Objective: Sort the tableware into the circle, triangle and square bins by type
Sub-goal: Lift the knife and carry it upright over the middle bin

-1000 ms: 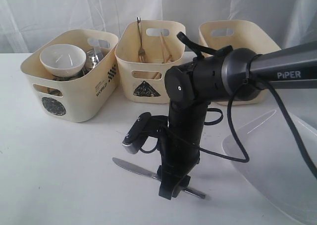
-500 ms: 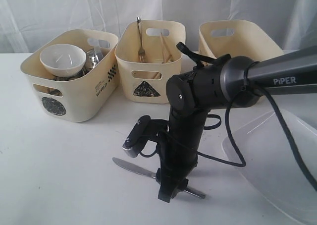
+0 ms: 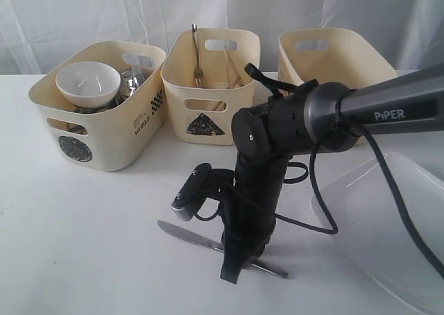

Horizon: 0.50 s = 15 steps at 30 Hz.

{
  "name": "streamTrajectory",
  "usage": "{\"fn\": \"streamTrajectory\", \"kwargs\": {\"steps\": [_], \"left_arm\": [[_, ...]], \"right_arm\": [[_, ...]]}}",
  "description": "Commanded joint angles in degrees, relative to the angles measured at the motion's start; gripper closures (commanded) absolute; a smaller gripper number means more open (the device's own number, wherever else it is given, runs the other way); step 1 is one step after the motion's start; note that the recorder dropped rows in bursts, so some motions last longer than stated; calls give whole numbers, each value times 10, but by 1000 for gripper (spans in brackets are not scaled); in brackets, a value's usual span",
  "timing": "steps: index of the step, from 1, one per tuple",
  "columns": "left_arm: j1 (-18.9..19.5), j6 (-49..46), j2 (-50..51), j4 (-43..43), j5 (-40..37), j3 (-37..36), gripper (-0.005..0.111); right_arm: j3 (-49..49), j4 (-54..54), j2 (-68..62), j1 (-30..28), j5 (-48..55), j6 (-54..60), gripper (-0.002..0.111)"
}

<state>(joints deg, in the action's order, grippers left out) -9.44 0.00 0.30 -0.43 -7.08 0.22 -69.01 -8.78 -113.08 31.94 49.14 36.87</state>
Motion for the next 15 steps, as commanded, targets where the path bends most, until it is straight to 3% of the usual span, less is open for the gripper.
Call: {"fn": "streamTrajectory", "kwargs": {"steps": [1,11,15], "left_arm": [[1,4,-3,-1,-2,-2,81],[1,4,-3,-1,-2,-2,81],[1,4,-3,-1,-2,-2,81]], "right_arm": [[5,-18,-13,0,19,5,108],[5,-68,73,0,-35,0,108],[5,-68,104,0,-87,-66,108]]}}
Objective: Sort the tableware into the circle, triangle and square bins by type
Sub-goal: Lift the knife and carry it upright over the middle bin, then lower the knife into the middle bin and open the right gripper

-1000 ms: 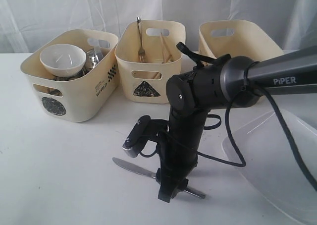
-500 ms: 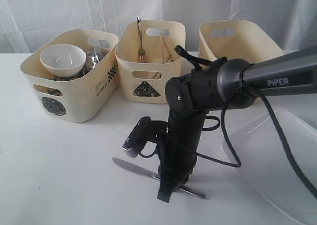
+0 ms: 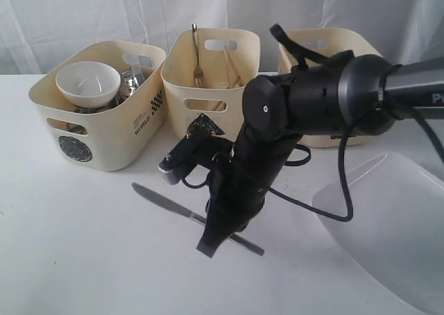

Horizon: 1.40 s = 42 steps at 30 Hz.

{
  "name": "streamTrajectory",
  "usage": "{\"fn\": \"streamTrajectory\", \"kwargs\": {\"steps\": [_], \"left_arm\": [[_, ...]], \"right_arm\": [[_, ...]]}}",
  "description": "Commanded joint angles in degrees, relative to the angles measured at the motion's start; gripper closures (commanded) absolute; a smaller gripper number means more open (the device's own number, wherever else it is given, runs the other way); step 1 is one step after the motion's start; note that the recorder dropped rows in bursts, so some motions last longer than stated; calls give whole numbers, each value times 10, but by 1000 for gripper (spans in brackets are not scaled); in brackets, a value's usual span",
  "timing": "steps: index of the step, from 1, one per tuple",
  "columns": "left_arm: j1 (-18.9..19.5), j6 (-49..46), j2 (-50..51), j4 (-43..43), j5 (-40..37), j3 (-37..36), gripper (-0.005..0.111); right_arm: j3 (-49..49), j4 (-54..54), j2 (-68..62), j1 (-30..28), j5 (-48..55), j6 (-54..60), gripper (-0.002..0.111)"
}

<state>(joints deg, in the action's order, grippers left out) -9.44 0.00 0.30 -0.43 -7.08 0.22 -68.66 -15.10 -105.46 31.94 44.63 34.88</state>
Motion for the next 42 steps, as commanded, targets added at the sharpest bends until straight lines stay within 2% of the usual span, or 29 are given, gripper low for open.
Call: {"fn": "streamTrajectory", "kwargs": {"steps": [1,18,32,42], "left_arm": [[1,4,-3,-1,-2,-2,81],[1,4,-3,-1,-2,-2,81],[1,4,-3,-1,-2,-2,81],[1,4,-3,-1,-2,-2,81]], "right_arm": [[1,-5,34,0,-55,-61,108],[1,13,80,-8,-346,-257,108],[-1,-21,75,-114,-537,-323,108],[-71,-17,17,-132,-547,-319,108]]}}
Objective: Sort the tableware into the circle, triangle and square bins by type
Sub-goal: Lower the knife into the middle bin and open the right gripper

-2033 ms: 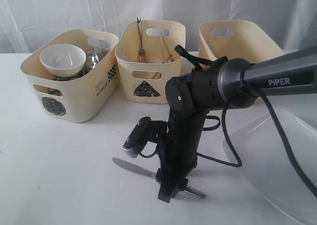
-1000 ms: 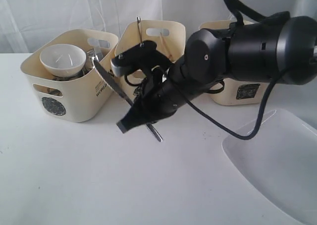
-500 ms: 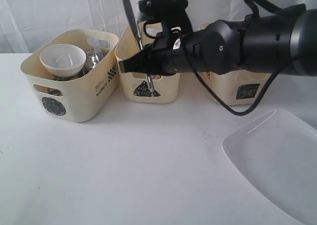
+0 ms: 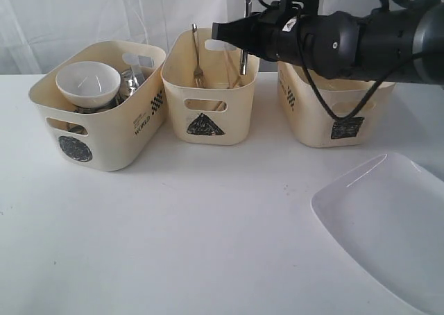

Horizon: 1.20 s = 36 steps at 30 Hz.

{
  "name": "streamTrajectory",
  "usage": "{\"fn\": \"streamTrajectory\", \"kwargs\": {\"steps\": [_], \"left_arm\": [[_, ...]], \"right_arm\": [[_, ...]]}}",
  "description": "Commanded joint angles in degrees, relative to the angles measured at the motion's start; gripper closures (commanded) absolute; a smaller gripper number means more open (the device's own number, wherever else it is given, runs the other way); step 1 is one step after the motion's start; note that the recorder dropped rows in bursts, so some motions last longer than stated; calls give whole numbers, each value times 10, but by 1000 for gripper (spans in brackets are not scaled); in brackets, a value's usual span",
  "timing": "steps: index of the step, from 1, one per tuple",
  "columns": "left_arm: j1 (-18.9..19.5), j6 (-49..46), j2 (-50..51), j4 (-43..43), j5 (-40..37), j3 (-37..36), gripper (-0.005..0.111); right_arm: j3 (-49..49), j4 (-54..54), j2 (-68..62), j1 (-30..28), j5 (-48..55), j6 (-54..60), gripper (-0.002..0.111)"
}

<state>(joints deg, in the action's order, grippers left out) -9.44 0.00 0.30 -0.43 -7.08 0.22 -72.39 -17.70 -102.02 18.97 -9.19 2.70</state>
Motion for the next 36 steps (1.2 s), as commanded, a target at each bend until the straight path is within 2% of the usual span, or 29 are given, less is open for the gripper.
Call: {"fn": "streamTrajectory", "kwargs": {"steps": [1,14,22,30,33,36], "left_arm": [[1,4,-3,-1,-2,-2,81],[1,4,-3,-1,-2,-2,81],[1,4,-3,-1,-2,-2,81],[1,4,-3,-1,-2,-2,81],[1,4,-3,-1,-2,-2,81],[1,4,-3,-1,-2,-2,81]], "right_arm": [[-43,10,-24,-2,-4,3,108],[-168,10,-124,-7,86,3,108],[-201,10,-154,-15,106,2,108],[-230,10,-181,-17,179,2,108],[-230,10,-181,-17,178,12,102],[-230,10,-180,-18,177,15,87]]}}
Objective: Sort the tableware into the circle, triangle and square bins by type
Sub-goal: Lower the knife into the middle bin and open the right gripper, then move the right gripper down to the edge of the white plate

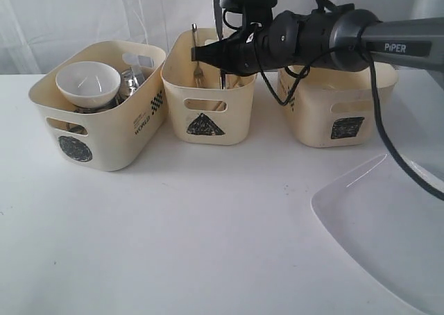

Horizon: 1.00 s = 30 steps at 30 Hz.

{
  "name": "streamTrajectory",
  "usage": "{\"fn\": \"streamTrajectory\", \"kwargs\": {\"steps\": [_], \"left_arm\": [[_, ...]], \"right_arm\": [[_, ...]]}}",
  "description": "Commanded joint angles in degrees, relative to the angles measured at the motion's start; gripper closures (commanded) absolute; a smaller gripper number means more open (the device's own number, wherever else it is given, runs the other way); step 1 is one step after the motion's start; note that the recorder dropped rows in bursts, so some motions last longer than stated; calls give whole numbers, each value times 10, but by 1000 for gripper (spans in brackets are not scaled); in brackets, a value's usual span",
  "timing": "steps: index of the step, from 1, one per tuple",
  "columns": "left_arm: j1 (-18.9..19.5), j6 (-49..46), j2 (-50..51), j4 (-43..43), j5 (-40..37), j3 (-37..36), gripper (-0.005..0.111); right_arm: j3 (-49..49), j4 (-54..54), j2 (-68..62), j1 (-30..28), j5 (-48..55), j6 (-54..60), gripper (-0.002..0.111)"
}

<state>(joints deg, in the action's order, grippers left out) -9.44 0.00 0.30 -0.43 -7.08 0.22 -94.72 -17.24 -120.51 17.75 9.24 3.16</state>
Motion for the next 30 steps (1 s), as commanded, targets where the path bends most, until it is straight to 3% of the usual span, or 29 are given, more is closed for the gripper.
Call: {"fn": "streamTrajectory", "kwargs": {"steps": [1,6,11,17,23,30], "left_arm": [[1,4,-3,-1,-2,-2,81],[1,4,-3,-1,-2,-2,81],[1,4,-3,-1,-2,-2,81],[1,4,-3,-1,-2,-2,81],[1,4,-3,-1,-2,-2,81],[1,4,-3,-1,-2,-2,81]], "right_arm": [[-7,6,5,-6,-5,11,82],[-7,4,5,-6,9,11,63],[-7,13,35,-6,30,12,63],[12,177,131,-8,242,-15,63],[213,200,267,-74,282,-48,63],[388,198,356,-79,266,-56,63]]}}
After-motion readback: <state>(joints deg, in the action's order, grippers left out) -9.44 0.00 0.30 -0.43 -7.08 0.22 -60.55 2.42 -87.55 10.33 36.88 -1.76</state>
